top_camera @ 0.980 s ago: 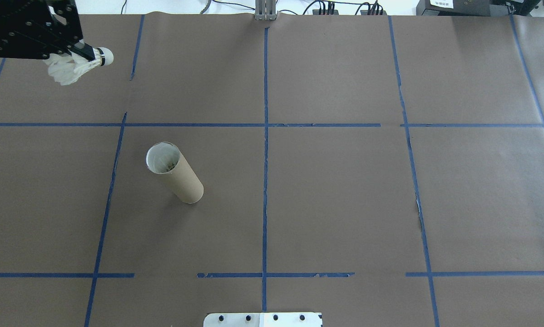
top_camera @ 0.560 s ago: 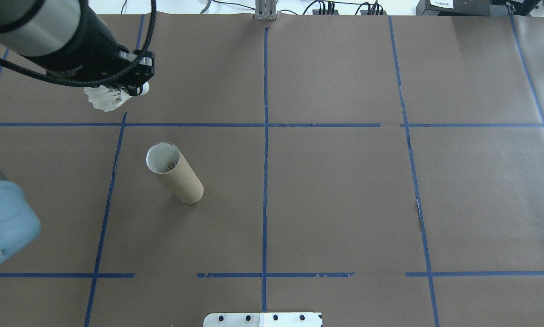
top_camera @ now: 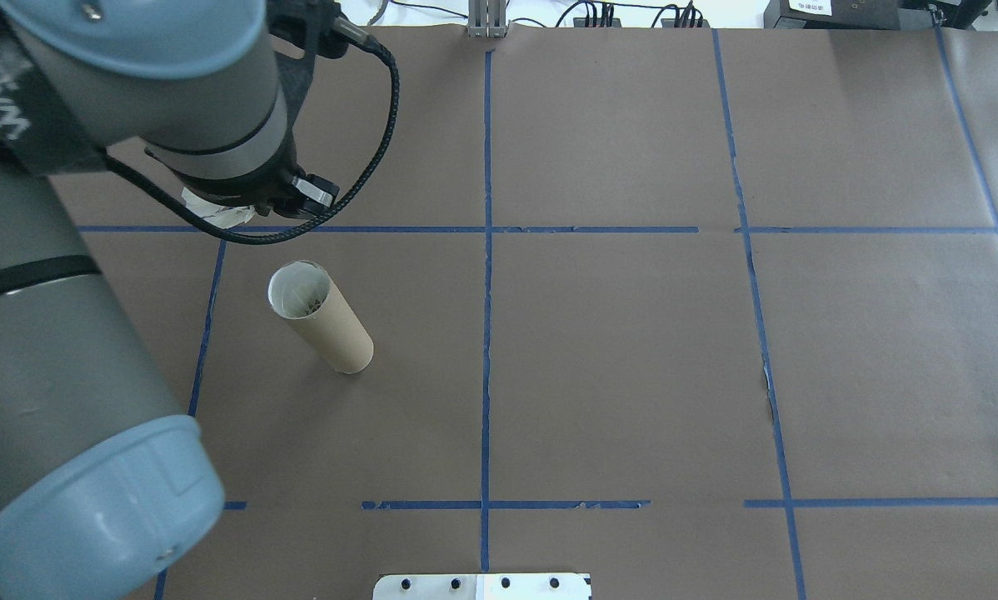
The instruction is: Collect badminton balls into bucket
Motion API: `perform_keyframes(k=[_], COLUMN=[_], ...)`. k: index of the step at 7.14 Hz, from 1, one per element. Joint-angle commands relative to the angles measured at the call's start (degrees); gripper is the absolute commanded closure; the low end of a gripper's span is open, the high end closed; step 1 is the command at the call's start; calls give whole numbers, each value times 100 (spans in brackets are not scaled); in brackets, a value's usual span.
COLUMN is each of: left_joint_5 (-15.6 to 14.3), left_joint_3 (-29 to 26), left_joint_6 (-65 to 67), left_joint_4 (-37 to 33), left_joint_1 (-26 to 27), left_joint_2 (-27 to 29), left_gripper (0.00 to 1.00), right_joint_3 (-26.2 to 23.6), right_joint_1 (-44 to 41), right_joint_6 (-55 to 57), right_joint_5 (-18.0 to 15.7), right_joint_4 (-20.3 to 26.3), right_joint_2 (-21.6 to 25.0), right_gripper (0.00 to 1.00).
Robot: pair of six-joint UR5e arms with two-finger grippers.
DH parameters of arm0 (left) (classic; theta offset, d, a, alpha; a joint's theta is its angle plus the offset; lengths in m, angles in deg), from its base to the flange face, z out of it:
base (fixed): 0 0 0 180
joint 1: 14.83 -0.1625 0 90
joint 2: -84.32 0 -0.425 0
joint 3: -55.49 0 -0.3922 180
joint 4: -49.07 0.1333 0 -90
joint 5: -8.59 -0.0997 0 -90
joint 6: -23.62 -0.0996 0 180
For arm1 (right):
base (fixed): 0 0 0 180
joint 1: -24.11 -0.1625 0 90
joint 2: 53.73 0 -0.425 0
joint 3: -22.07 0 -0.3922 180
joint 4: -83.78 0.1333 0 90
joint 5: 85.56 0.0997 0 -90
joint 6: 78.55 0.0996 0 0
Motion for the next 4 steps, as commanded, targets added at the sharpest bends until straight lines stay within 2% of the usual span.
perform_keyframes(k=[1, 2, 4], left_joint_5=[-352, -441, -363], left_joint_3=[-713, -750, -864], left_joint_6=[-953, -1505, -2185], left_joint_4=[127, 126, 126], left_joint_1=[-100, -91, -91], left_joint_2=[265, 265, 204], left_gripper=[100, 100, 100], right_joint_3=[0, 0, 0], right_joint_1=[0, 0, 0], right_joint_6=[0, 0, 0], right_joint_5=[0, 0, 0], right_joint_4=[1, 1, 1], right_joint_2=[0, 0, 0], right_gripper=[0, 0, 0])
